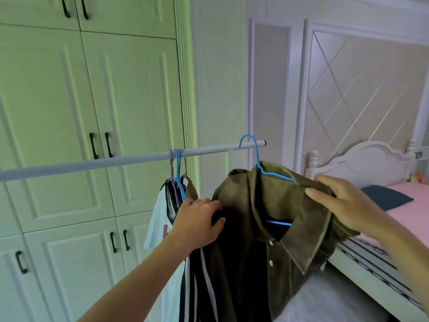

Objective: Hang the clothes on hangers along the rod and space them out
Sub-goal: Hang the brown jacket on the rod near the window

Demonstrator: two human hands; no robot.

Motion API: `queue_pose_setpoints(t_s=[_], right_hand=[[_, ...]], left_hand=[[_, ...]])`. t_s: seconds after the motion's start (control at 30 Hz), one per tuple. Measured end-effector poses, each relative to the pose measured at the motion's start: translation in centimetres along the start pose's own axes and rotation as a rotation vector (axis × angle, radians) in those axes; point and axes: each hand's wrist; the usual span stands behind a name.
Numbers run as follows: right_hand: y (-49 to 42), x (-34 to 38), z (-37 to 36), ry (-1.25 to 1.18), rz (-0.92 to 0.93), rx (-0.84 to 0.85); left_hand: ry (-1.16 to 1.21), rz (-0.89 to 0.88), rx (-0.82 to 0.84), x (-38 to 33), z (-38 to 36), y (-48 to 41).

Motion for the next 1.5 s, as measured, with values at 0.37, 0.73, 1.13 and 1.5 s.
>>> queue_pose_setpoints(t_s=[0.37, 0.73, 1.13, 1.5], right_hand=[[5.7, -0.6, 4.4, -0.017, 0.030, 0.080], [8.6, -1.5, 9.8, 0.142, 0.056, 0.137], [5.3, 9.5, 3.4, 0.185, 0.319, 0.238], [1.5, 21.8, -7.2, -0.007, 0.642, 0.367]], left_hand=[[0.770, 0.016, 0.157, -4.4, -0.8, -1.6], [0.956, -0.245, 0.078, -9.2, 0.4, 5.5], [1.058, 0.006, -0.122, -8.7, 8.6, 14.2], [0.819, 0.390, -0.339, -3.0, 15.4, 23.0]])
Point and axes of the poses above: each hand's wrist, its own y-axis away from the middle knuckle, its own z-axis out of the back of the hand, x = y × z, and after that the axes turned 10 degrees about y, right-handed
